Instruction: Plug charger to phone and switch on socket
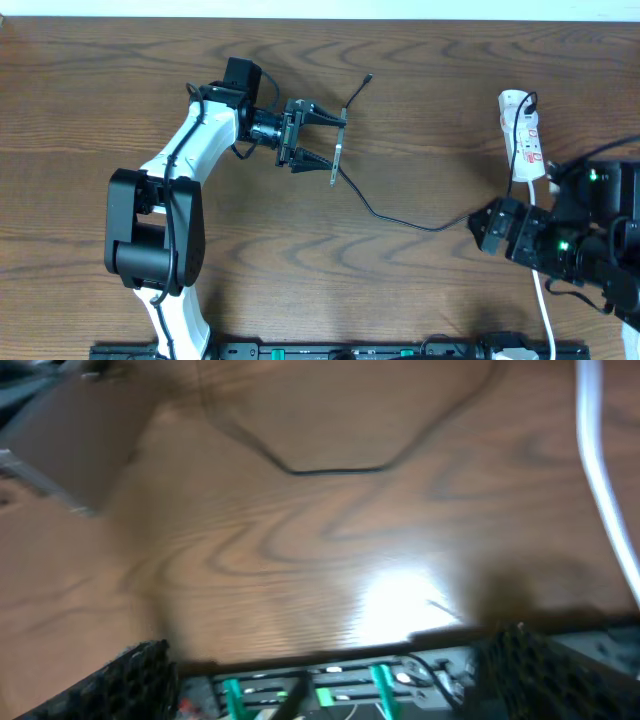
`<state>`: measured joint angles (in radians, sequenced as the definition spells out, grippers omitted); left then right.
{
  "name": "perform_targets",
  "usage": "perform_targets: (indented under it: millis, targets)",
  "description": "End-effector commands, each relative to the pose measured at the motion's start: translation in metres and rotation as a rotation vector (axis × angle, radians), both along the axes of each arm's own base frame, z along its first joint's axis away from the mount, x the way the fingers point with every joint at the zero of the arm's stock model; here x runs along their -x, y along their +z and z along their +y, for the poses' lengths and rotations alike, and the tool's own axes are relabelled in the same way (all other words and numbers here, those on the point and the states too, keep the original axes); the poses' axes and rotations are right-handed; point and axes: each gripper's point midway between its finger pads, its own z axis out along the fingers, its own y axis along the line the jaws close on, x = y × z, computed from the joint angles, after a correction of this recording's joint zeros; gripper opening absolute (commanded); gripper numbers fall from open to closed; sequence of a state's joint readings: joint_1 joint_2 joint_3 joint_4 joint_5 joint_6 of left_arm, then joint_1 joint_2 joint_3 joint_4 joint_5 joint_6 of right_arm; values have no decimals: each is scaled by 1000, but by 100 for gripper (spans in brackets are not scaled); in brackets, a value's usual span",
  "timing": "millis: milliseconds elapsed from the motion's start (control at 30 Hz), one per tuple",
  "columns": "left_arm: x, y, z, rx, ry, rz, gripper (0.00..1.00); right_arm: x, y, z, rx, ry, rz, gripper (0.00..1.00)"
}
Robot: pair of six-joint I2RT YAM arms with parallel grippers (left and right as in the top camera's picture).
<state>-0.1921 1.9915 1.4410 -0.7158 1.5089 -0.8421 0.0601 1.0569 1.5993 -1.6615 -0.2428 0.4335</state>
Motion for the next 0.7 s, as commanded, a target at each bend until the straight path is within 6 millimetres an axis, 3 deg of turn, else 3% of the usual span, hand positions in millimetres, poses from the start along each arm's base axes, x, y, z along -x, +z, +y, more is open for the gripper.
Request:
perform_targets:
  millis: [0, 67, 133, 200, 233, 333, 467, 667]
  targets:
    - [3, 20, 1, 49, -6, -13, 71, 3, 26, 51, -191, 312, -115, 99]
    - [3, 20, 1, 47, -5, -4, 71, 13, 47, 81, -318, 530, -218, 99]
    - [3, 19, 1, 45, -4, 10, 71, 16, 53, 90, -349, 589, -246, 98]
    - [3, 20, 1, 44, -3, 18, 71, 13, 49, 88, -321, 554, -226, 97]
    - [2, 20, 1, 44, -3, 15, 71, 6, 37, 75, -244, 440, -174, 95]
    - [1, 20, 1, 45, -2, 7, 71, 1, 20, 54, -107, 311, -114, 95]
    - [1, 20, 1, 46, -2, 7, 71, 1, 15, 59, -42, 329, -116, 96]
    - [1, 20, 1, 46, -2, 6, 71, -22, 0, 58, 153, 201, -116, 96]
